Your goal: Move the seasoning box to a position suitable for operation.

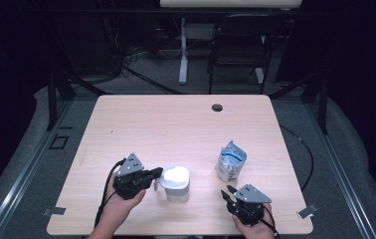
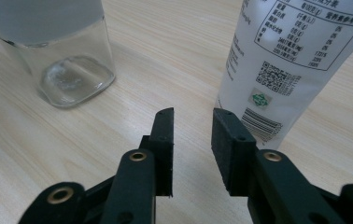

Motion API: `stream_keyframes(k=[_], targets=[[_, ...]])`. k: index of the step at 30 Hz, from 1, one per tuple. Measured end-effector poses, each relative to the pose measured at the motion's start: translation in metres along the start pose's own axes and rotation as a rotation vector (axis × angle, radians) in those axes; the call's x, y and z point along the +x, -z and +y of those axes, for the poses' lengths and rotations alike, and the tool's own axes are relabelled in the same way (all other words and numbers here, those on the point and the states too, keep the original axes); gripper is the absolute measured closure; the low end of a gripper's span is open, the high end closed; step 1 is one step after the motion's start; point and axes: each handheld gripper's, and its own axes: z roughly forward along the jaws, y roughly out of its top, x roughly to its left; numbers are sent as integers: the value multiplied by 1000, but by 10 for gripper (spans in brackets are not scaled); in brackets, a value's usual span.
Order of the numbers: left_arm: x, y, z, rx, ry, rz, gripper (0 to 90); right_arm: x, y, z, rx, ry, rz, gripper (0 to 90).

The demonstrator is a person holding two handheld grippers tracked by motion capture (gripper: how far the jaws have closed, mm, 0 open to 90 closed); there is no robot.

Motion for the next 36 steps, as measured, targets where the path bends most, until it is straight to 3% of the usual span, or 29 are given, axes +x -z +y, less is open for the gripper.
stream_keyframes(k=[4,20,36], targets=[[-2,-3,0,20,-15,4,900,0,1,0,3,4,3,750],[-2,-5,-1,15,-26,9,900,4,-1,3,14,10,30,804],[2,-6,0,16,-25,-4,900,17,-8,29,7,27,86,887]])
